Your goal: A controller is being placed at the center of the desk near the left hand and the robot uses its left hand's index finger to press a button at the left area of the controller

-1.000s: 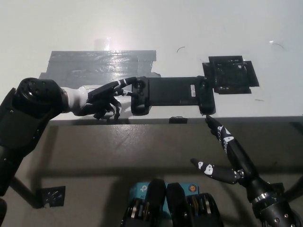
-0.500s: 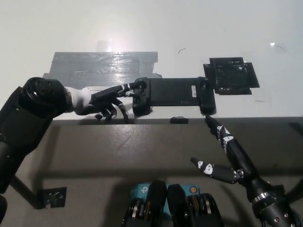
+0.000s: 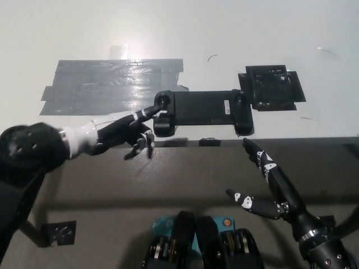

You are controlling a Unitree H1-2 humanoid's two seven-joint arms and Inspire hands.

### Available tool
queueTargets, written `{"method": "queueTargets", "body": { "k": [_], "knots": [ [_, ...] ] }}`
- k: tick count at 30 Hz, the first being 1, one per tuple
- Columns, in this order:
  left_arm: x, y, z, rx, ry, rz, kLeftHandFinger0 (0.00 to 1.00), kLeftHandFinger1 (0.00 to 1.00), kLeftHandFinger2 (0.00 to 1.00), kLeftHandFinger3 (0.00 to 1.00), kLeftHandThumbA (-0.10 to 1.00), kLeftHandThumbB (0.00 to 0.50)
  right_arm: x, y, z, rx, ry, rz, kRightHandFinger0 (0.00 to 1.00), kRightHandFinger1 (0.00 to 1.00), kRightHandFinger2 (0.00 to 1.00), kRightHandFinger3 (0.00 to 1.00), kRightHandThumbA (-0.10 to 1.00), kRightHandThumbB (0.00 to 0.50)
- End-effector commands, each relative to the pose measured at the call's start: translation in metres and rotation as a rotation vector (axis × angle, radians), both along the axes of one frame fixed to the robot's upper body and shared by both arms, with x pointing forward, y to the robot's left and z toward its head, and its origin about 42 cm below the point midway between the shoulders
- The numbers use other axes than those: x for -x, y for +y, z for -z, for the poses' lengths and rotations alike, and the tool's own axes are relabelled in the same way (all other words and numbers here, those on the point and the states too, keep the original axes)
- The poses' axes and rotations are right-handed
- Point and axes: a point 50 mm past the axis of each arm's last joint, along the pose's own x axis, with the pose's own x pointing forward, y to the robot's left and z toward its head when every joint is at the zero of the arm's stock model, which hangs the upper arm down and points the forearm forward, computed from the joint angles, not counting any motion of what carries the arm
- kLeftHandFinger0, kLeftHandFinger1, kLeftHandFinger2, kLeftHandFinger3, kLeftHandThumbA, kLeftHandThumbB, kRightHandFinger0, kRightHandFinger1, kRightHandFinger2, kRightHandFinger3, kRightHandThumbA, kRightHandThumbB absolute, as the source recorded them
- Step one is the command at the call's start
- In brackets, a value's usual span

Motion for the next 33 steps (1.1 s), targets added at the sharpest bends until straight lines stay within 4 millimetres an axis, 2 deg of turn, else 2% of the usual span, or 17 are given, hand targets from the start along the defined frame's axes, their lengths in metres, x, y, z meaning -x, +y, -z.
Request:
{"method": "queueTargets", "body": {
  "k": [1, 2, 3, 4, 5, 6, 7, 8, 9, 10, 11, 12, 13, 18, 21, 28, 33],
  "knots": [
    [0.061, 0.002, -0.037, 0.353, -0.178, -0.042, 0.28, 0.16, 0.20, 1.00, 1.00, 0.432, -0.002, 0.003, -0.011, -0.004, -0.042, -0.028, 1.00, 1.00, 1.00, 1.00, 0.80, 0.229],
    [0.071, 0.002, -0.028, 0.389, -0.173, -0.045, 0.49, 0.17, 0.16, 1.00, 1.00, 0.403, -0.002, 0.002, -0.011, -0.003, -0.041, -0.027, 1.00, 1.00, 1.00, 1.00, 0.80, 0.226],
    [0.081, 0.002, -0.015, 0.427, -0.146, -0.040, 0.58, 0.21, 0.20, 1.00, 1.00, 0.389, -0.001, 0.002, -0.010, -0.007, -0.038, -0.026, 1.00, 1.00, 1.00, 1.00, 0.80, 0.231],
    [0.095, 0.003, 0.007, 0.431, -0.148, -0.053, 0.75, 0.42, 0.38, 1.00, 1.00, 0.389, -0.002, 0.001, -0.009, -0.009, -0.037, -0.024, 1.00, 1.00, 1.00, 1.00, 0.80, 0.232],
    [0.098, 0.003, 0.013, 0.428, -0.149, -0.063, 0.79, 0.52, 0.49, 1.00, 1.00, 0.382, -0.002, 0.001, -0.009, -0.011, -0.037, -0.023, 1.00, 1.00, 1.00, 1.00, 0.80, 0.231],
    [0.109, 0.004, 0.037, 0.422, -0.149, -0.103, 1.00, 0.86, 0.86, 1.00, 1.00, 0.354, -0.001, 0.000, -0.007, -0.017, -0.034, -0.023, 1.00, 1.00, 1.00, 1.00, 0.80, 0.225],
    [0.112, 0.004, 0.043, 0.422, -0.148, -0.115, 1.00, 0.98, 1.00, 1.00, 1.00, 0.306, -0.001, 0.000, -0.007, -0.018, -0.032, -0.022, 1.00, 1.00, 1.00, 1.00, 0.80, 0.225],
    [0.120, 0.005, 0.067, 0.426, -0.146, -0.172, 1.00, 1.00, 1.00, 1.00, 1.00, 0.327, -0.001, 0.001, -0.005, -0.017, -0.029, -0.021, 1.00, 1.00, 1.00, 1.00, 0.80, 0.226],
    [0.125, 0.005, 0.085, 0.437, -0.135, -0.222, 1.00, 1.00, 1.00, 1.00, 1.00, 0.324, 0.001, 0.002, -0.004, -0.016, -0.023, -0.021, 1.00, 1.00, 1.00, 1.00, 0.80, 0.228],
    [0.127, 0.004, 0.094, 0.448, -0.123, -0.253, 1.00, 1.00, 1.00, 1.00, 1.00, 0.327, 0.003, 0.002, -0.002, -0.019, -0.015, -0.020, 1.00, 1.00, 1.00, 1.00, 0.80, 0.228],
    [0.130, 0.001, 0.109, 0.450, -0.135, -0.328, 1.00, 1.00, 1.00, 1.00, 1.00, 0.355, 0.003, 0.001, -0.001, -0.017, -0.016, -0.021, 1.00, 1.00, 1.00, 1.00, 0.80, 0.228],
    [0.133, -0.001, 0.122, 0.447, -0.147, -0.381, 1.00, 1.00, 1.00, 1.00, 1.00, 0.350, 0.007, 0.000, 0.002, -0.020, -0.008, -0.017, 1.00, 1.00, 1.00, 1.00, 0.80, 0.227],
    [0.135, -0.002, 0.134, 0.442, -0.170, -0.415, 1.00, 1.00, 1.00, 1.00, 1.00, 0.318, 0.010, 0.000, 0.005, -0.023, 0.001, -0.014, 1.00, 1.00, 1.00, 1.00, 0.79, 0.227],
    [0.146, -0.003, 0.178, 0.408, -0.233, -0.552, 1.00, 1.00, 1.00, 1.00, 1.00, 0.295, 0.019, 0.003, 0.016, -0.032, 0.015, -0.014, 1.00, 1.00, 1.00, 1.00, 0.78, 0.234],
    [0.150, -0.004, 0.189, 0.378, -0.266, -0.590, 1.00, 1.00, 1.00, 1.00, 1.00, 0.325, 0.023, 0.004, 0.018, -0.037, 0.025, -0.011, 1.00, 1.00, 1.00, 1.00, 0.78, 0.227],
    [0.178, -0.015, 0.214, 0.318, -0.233, -0.613, 1.00, 1.00, 1.00, 1.00, 1.00, 0.282, 0.044, 0.003, 0.037, -0.044, 0.044, -0.001, 1.00, 1.00, 1.00, 1.00, 0.75, 0.194],
    [0.186, -0.015, 0.225, 0.300, -0.239, -0.618, 1.00, 1.00, 1.00, 1.00, 1.00, 0.273, 0.047, 0.007, 0.043, -0.053, 0.052, 0.000, 1.00, 1.00, 1.00, 1.00, 0.78, 0.195]
  ]
}}
